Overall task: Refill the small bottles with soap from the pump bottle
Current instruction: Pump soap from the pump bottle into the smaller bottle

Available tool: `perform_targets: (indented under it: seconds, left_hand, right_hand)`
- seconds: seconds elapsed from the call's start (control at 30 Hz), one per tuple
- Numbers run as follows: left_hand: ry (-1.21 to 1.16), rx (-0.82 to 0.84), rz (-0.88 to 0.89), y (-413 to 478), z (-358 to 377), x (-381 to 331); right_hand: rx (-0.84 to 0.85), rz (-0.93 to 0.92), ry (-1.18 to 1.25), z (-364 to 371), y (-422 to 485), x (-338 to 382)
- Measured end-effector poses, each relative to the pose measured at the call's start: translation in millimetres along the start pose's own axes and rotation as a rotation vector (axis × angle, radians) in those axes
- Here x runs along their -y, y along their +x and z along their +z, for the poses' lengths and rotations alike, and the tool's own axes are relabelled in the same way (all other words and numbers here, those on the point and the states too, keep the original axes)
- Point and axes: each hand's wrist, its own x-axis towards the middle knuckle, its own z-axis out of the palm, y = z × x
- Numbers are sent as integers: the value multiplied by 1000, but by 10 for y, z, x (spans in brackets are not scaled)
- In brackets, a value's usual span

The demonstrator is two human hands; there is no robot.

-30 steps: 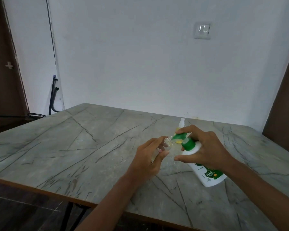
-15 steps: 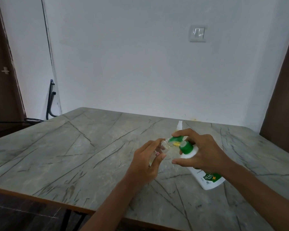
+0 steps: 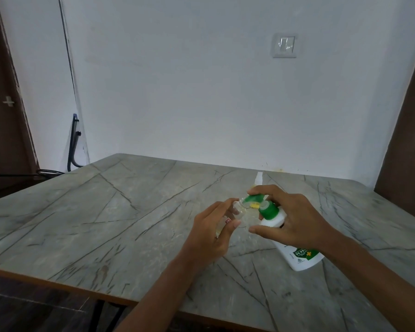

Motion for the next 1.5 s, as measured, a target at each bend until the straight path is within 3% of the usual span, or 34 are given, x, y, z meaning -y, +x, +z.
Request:
perform_targets:
  seconds: [0.53, 1.5]
  left_hand:
    - [-32, 32, 38, -3, 12, -5]
    - [-17, -4, 37, 2, -10, -2]
  right_hand:
    - [-27, 48, 70, -29, 3, 57]
    - [-10, 22, -10, 2, -9, 43]
